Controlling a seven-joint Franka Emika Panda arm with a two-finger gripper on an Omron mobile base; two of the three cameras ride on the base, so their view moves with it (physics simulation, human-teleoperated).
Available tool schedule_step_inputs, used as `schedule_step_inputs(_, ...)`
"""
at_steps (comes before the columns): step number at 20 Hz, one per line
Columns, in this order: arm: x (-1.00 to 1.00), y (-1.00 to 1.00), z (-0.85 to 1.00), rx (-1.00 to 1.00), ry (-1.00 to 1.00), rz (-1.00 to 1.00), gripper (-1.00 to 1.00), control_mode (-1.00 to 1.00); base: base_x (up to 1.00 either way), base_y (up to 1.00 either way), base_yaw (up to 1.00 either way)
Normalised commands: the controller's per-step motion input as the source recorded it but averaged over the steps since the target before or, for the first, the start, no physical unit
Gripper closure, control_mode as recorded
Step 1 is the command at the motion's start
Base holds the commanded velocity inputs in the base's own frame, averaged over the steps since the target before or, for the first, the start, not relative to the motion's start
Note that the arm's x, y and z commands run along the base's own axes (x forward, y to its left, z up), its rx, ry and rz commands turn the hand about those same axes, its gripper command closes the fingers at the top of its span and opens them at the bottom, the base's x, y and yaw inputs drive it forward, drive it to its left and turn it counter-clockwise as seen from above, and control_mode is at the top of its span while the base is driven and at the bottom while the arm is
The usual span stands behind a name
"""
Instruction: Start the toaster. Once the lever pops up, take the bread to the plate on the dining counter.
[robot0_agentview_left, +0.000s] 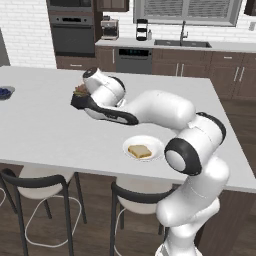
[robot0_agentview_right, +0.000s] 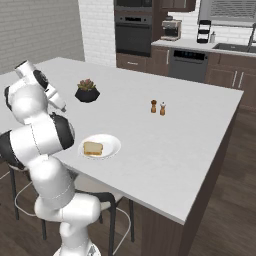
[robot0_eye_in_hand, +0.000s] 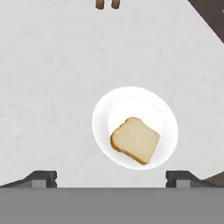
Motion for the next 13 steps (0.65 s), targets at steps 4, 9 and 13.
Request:
schedule_step_inputs(4, -1.00, -0.02, 0.80, 0.22, -0.56, 0.00, -1.00, -1.00, 0.00, 0.00, 0.00)
schedule_step_inputs(9, -1.00, -0.11, 0.69, 0.25, -0.57, 0.00, -1.00, -1.00, 0.00, 0.00, 0.00)
schedule_step_inputs(13, -1.00, -0.09, 0.77, 0.28, -0.44, 0.00, -1.00, -1.00, 0.00, 0.00, 0.00)
